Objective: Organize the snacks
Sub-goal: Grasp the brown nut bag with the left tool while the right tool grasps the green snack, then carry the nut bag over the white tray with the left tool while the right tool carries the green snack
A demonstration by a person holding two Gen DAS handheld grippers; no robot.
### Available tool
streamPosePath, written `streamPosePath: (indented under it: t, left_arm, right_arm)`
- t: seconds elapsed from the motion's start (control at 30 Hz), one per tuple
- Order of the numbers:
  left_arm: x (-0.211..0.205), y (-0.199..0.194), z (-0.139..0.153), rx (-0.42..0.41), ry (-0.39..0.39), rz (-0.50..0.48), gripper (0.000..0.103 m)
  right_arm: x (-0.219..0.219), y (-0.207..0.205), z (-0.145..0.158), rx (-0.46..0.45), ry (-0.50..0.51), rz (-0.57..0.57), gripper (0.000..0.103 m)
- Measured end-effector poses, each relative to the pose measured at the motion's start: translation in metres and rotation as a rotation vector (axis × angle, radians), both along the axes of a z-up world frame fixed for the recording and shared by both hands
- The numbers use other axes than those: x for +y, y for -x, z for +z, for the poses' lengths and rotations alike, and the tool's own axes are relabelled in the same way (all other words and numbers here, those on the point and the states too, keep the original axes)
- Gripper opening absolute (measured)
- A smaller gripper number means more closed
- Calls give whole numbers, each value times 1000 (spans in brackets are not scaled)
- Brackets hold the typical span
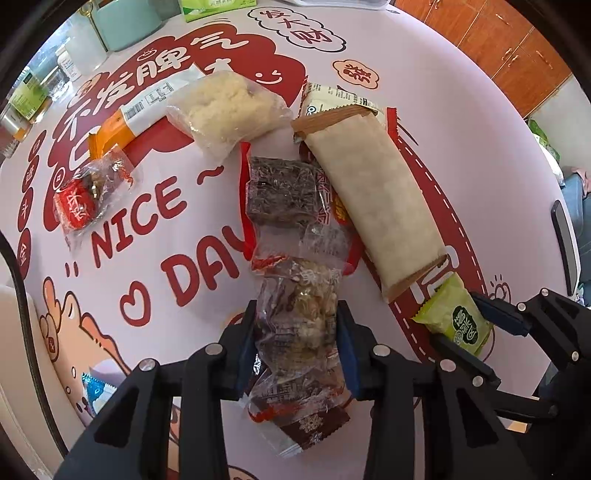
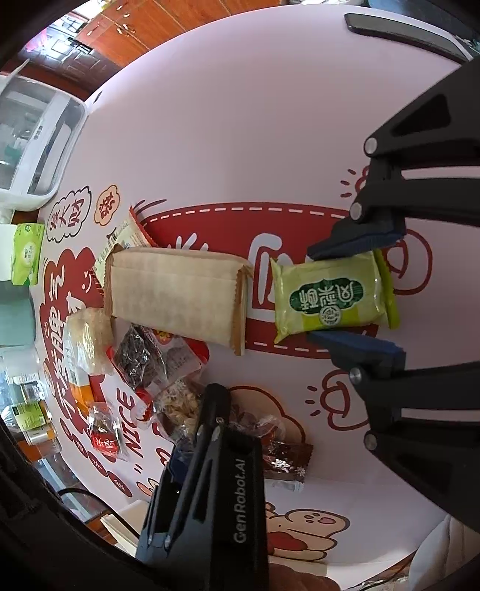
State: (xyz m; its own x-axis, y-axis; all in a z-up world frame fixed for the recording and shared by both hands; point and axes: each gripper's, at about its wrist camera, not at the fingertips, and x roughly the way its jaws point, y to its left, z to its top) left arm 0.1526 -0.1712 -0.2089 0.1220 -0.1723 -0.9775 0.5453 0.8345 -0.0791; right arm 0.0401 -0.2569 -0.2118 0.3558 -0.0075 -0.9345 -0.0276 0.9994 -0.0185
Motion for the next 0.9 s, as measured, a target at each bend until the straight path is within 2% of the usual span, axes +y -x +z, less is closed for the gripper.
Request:
streamPosePath:
  t: [0.27,0.57,0.73,0.9]
  left_arm:
    - [22,26,29,-27,36,-27,37]
    - [47,62,73,-72,100,-71,37]
    - [90,78,108,-128,137,-40,37]
    - [160,87,141,-188,167,33,37]
  right_arm:
    - [12,14,12,-6,-3,-27,37]
    - [44,31,44,-57,23,-43,37]
    - [76,38,63,-78,11,-36,37]
    - [124,40,81,-102,-3,2,37]
